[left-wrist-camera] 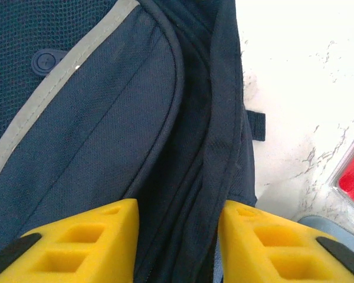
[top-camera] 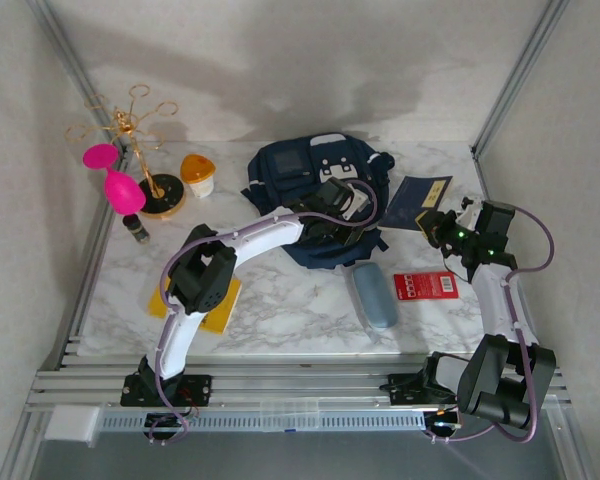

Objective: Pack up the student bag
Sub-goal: Open the student bag at the center of the table.

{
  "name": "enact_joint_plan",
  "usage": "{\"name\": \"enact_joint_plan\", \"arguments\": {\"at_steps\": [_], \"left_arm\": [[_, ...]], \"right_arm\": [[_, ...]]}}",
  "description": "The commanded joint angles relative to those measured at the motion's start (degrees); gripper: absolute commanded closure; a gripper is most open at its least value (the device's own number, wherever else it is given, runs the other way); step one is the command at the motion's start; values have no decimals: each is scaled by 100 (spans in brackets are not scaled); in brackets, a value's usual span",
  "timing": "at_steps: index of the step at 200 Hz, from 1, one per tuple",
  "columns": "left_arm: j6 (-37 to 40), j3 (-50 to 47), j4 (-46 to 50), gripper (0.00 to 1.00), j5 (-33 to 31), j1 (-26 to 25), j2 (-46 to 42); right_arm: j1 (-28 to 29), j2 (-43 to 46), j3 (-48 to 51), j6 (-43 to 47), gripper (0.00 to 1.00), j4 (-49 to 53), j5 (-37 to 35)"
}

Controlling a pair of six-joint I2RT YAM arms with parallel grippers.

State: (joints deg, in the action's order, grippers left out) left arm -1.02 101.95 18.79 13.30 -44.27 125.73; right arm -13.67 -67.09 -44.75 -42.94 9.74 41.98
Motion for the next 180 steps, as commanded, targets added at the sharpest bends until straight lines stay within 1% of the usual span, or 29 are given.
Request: {"name": "enact_joint_plan", "arguments": {"at_steps": [1,18,28,41,76,103,123,150,180], "left_arm": [[108,121,342,63,167,-2,136],[140,102,330,66,269,-46,183],[129,104,302,74,166,-47,213],[111,123,275,79,83,-17,232],[75,163,213,100,72,59,66],[34,167,238,100,-122,67,-235],[-77,50,118,100,-344,74,-619],[-209,-52,-44,100,-760,85,-1145],[-400,-11,-136,100,-1264,129,-1531]], "right_arm": [[-46,136,45,128,100,-173,100],[-44,126,71,99,100,-230,107],[-43,120,81,92,100,-253,99],[-47,110,89,116,100,-244,100],[-48,93,29,230,100,-124,100],[-43,104,-57,328,100,-11,166],[-47,103,-147,423,100,136,218],[-36,149,-303,540,100,458,302],[30,196,-495,703,100,898,409]]}}
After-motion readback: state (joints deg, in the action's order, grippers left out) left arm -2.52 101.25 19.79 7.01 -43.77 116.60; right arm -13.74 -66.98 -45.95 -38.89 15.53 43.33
